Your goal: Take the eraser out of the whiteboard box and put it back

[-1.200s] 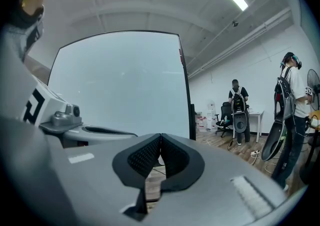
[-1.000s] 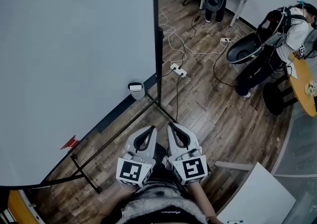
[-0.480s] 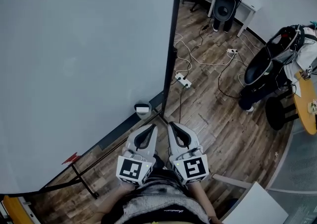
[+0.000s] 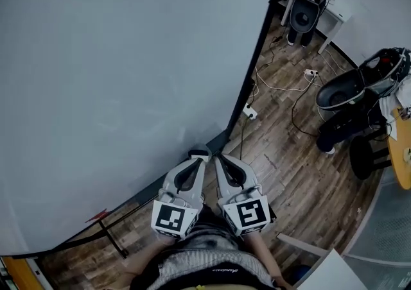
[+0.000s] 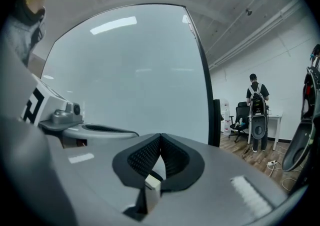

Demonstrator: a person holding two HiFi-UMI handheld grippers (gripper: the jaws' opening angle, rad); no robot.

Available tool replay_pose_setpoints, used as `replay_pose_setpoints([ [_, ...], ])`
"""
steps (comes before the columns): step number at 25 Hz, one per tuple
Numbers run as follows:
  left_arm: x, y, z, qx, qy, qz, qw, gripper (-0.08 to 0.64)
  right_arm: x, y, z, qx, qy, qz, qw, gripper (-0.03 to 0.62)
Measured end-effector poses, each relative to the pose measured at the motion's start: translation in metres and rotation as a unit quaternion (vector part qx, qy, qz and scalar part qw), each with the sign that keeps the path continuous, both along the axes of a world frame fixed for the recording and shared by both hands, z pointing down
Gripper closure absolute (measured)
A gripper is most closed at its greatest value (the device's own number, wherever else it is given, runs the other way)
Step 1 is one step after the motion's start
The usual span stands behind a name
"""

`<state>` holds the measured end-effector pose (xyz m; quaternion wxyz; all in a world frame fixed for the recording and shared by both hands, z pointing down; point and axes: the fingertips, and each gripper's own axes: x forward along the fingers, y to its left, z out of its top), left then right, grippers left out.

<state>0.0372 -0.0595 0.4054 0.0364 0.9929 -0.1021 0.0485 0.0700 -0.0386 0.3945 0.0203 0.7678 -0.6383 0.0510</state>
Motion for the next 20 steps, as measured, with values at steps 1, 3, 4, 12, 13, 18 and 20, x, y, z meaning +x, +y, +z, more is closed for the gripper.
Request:
replay_pose_setpoints([
  [1,0.000,-0.001,-0.001,-0.001,-0.001,-0.006,1.0000,0.560,0.001,-0.002,0.000,0.001,-0.002,-0.004,1.000,0.592],
  [3,-0.003,-0.002,0.002,-0.004,-0.003,-0.020,0.9998,0.560,0.001,-0.007,0.003,-0.001,-0.008,-0.016,1.000,0.592],
  [4,-0.006,-0.004,0.004,-0.007,-0.004,-0.029,0.9996,0.560,-0.001,-0.011,0.006,-0.002,-0.009,-0.024,1.000,0.592],
  [12,-0.022,-0.024,0.004,-0.029,0.002,-0.105,0.9941,0.560,-0.004,-0.037,0.012,-0.002,-0.014,-0.086,0.996,0.591],
  [13,-0.023,-0.024,0.005,-0.029,0.002,-0.113,0.9931,0.560,-0.005,-0.038,0.014,-0.002,-0.014,-0.096,0.995,0.591],
  [18,-0.014,-0.024,0.008,-0.010,-0.003,-0.154,0.9879,0.560,0.001,-0.042,0.011,-0.002,-0.015,-0.150,0.989,0.591],
  [20,-0.011,-0.024,0.000,-0.013,-0.004,-0.180,0.9836,0.560,0.005,-0.043,0.003,-0.008,-0.011,-0.173,0.985,0.591],
])
